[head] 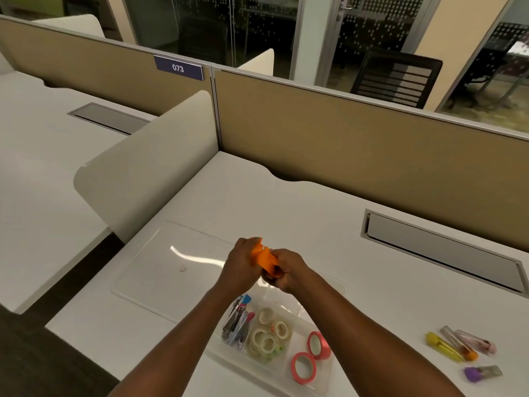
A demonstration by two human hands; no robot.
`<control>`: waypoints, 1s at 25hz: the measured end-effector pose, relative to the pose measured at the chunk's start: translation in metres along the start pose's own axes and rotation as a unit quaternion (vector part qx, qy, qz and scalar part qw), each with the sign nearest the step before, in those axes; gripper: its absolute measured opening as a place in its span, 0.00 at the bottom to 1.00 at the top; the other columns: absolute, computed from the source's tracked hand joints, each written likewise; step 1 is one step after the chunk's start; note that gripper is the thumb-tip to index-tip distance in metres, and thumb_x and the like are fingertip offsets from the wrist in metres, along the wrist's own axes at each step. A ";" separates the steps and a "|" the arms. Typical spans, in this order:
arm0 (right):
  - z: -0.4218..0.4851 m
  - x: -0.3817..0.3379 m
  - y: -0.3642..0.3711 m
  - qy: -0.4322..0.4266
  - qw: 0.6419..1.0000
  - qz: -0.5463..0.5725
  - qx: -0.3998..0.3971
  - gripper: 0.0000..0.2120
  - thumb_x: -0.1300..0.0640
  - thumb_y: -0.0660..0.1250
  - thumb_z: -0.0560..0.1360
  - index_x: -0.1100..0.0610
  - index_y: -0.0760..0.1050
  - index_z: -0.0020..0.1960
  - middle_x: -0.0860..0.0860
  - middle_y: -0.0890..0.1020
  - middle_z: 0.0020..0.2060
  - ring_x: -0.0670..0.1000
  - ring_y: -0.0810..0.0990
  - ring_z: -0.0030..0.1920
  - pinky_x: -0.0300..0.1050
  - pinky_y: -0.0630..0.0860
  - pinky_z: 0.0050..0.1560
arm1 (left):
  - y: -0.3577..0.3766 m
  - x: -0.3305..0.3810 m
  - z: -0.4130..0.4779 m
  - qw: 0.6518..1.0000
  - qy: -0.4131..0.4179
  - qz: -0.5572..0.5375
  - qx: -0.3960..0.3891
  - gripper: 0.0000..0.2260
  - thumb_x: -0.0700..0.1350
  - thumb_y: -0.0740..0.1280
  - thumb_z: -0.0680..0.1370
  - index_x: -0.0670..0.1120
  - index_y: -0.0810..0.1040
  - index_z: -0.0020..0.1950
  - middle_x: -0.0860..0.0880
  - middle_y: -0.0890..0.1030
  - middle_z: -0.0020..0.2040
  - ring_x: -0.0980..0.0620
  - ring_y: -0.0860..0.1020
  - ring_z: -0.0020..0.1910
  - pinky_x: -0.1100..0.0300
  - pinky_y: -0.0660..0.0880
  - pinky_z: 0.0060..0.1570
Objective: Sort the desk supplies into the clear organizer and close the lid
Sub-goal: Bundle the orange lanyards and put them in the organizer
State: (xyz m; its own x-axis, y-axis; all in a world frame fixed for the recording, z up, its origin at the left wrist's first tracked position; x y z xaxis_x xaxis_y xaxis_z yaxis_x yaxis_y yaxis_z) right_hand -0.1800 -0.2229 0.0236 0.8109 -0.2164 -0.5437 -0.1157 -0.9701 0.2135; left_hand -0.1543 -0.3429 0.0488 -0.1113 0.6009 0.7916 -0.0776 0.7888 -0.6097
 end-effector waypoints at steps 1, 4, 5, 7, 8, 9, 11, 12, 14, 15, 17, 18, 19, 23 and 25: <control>0.005 0.001 0.001 0.009 1.000 -0.008 0.013 0.14 0.60 0.68 0.77 0.60 0.70 0.61 0.63 0.75 0.60 0.62 0.77 0.54 0.53 0.78 0.42 | 0.001 -0.008 0.005 0.999 -0.019 0.015 -0.021 0.22 0.45 0.69 0.76 0.46 0.71 0.69 0.44 0.75 0.64 0.48 0.76 0.59 0.59 0.73 0.55; 0.021 0.006 0.003 0.038 0.998 -0.035 0.033 0.17 0.58 0.67 0.77 0.59 0.68 0.64 0.63 0.73 0.61 0.63 0.75 0.59 0.56 0.80 0.50 | 0.006 -0.023 0.015 0.988 -0.054 0.108 -0.096 0.18 0.46 0.71 0.75 0.44 0.76 0.64 0.44 0.80 0.60 0.47 0.78 0.56 0.61 0.71 0.52; 0.025 0.007 0.003 0.041 0.998 -0.040 0.031 0.17 0.58 0.66 0.78 0.59 0.68 0.65 0.62 0.73 0.60 0.63 0.75 0.59 0.59 0.80 0.54 | 0.008 -0.027 0.018 0.983 -0.065 0.132 -0.110 0.17 0.47 0.71 0.75 0.45 0.77 0.62 0.44 0.81 0.58 0.48 0.78 0.54 0.62 0.70 0.50; 0.029 0.007 0.006 0.048 0.998 -0.045 0.019 0.18 0.58 0.64 0.78 0.59 0.67 0.66 0.62 0.73 0.60 0.64 0.74 0.60 0.63 0.77 0.59 | 0.009 -0.035 0.023 0.977 -0.088 0.153 -0.121 0.17 0.48 0.72 0.73 0.44 0.78 0.60 0.44 0.82 0.55 0.49 0.79 0.48 0.61 0.72 0.47; 0.030 0.007 0.007 0.053 0.997 -0.049 0.014 0.18 0.58 0.63 0.79 0.59 0.67 0.67 0.63 0.72 0.61 0.65 0.74 0.62 0.64 0.76 0.60 | 0.010 -0.037 0.026 0.975 -0.095 0.157 -0.123 0.17 0.48 0.72 0.73 0.43 0.78 0.59 0.44 0.82 0.53 0.49 0.79 0.47 0.61 0.73 0.47; 0.031 0.006 0.007 0.060 0.997 -0.054 0.008 0.19 0.58 0.63 0.79 0.59 0.66 0.68 0.63 0.71 0.64 0.65 0.73 0.63 0.64 0.75 0.60 | 0.011 -0.039 0.028 0.974 -0.098 0.163 -0.120 0.17 0.47 0.72 0.73 0.43 0.78 0.59 0.44 0.82 0.53 0.49 0.80 0.46 0.60 0.75 0.47; 0.028 0.002 0.009 0.065 0.996 -0.067 -0.012 0.17 0.59 0.62 0.79 0.60 0.67 0.67 0.63 0.71 0.66 0.64 0.74 0.62 0.62 0.75 0.58 | 0.013 -0.041 0.031 0.972 -0.107 0.172 -0.116 0.17 0.47 0.71 0.74 0.43 0.78 0.61 0.44 0.82 0.55 0.47 0.81 0.49 0.59 0.75 0.49; 0.027 0.000 0.011 0.055 0.994 -0.086 -0.029 0.14 0.60 0.61 0.79 0.60 0.69 0.64 0.62 0.73 0.65 0.62 0.77 0.58 0.61 0.77 0.57 | 0.014 -0.042 0.032 0.972 -0.106 0.176 -0.114 0.17 0.46 0.71 0.74 0.42 0.77 0.61 0.44 0.81 0.56 0.46 0.80 0.52 0.60 0.74 0.50; 0.027 -0.005 0.014 0.021 0.988 -0.142 -0.051 0.07 0.61 0.60 0.79 0.60 0.71 0.56 0.61 0.76 0.58 0.58 0.79 0.51 0.56 0.78 0.58 | 0.016 -0.041 0.032 0.973 -0.094 0.183 -0.106 0.18 0.46 0.70 0.75 0.42 0.75 0.63 0.43 0.80 0.59 0.46 0.79 0.55 0.61 0.72 0.51; 0.029 -0.007 0.013 0.003 0.982 -0.183 -0.039 0.04 0.61 0.60 0.79 0.60 0.71 0.53 0.60 0.76 0.55 0.57 0.79 0.52 0.55 0.78 0.60 | 0.016 -0.041 0.032 0.975 -0.088 0.182 -0.089 0.19 0.47 0.70 0.76 0.43 0.74 0.65 0.43 0.79 0.61 0.46 0.78 0.56 0.60 0.73 0.52; 0.032 -0.011 0.006 -0.040 0.963 -0.266 0.006 0.04 0.59 0.63 0.78 0.60 0.73 0.46 0.60 0.78 0.51 0.60 0.80 0.55 0.57 0.78 0.61 | 0.017 -0.042 0.032 0.980 -0.070 0.178 -0.050 0.23 0.48 0.68 0.77 0.46 0.69 0.70 0.44 0.74 0.66 0.45 0.76 0.61 0.57 0.73 0.57; 0.034 -0.013 0.004 -0.050 0.959 -0.279 0.014 0.04 0.59 0.64 0.77 0.59 0.74 0.45 0.59 0.79 0.48 0.61 0.81 0.53 0.57 0.80 0.59 | 0.020 -0.042 0.031 0.980 -0.053 0.183 -0.049 0.24 0.47 0.67 0.77 0.47 0.67 0.72 0.44 0.71 0.68 0.45 0.75 0.62 0.56 0.73 0.59; 0.033 -0.013 0.001 -0.054 0.959 -0.277 0.012 0.04 0.60 0.64 0.76 0.60 0.74 0.45 0.59 0.80 0.44 0.61 0.83 0.50 0.57 0.81 0.56 | 0.026 -0.040 0.030 0.979 -0.034 0.189 -0.067 0.23 0.46 0.67 0.78 0.47 0.67 0.72 0.44 0.70 0.68 0.45 0.75 0.62 0.56 0.73 0.59; 0.025 -0.007 -0.016 -0.069 0.960 -0.271 -0.007 0.05 0.60 0.63 0.75 0.61 0.75 0.45 0.60 0.80 0.45 0.57 0.80 0.41 0.50 0.82 0.46 | 0.053 -0.047 0.017 0.953 0.003 0.223 -0.208 0.13 0.44 0.66 0.77 0.43 0.77 0.60 0.43 0.75 0.62 0.46 0.77 0.54 0.54 0.76 0.57; 0.018 -0.002 -0.029 -0.082 0.960 -0.265 -0.025 0.07 0.58 0.63 0.75 0.60 0.77 0.48 0.59 0.80 0.47 0.55 0.79 0.43 0.49 0.81 0.44 | 0.062 -0.051 0.010 0.945 0.008 0.231 -0.232 0.12 0.42 0.64 0.77 0.42 0.78 0.59 0.43 0.75 0.61 0.46 0.77 0.54 0.54 0.75 0.56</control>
State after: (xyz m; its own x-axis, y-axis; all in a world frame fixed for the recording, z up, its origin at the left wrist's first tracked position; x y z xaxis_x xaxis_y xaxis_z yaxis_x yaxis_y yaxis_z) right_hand -0.1886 -0.1958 0.0041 0.6469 0.2889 -0.7058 0.3206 -0.9427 -0.0920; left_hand -0.1635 -0.3261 -0.0298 -0.0124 0.8944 0.4472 0.4189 0.4107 -0.8098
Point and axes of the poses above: each hand's wrist, its own z-axis towards the middle knuckle, its own y-axis out of the palm, x = y × z, the point moved 5 cm from there along z, towards the middle knuckle
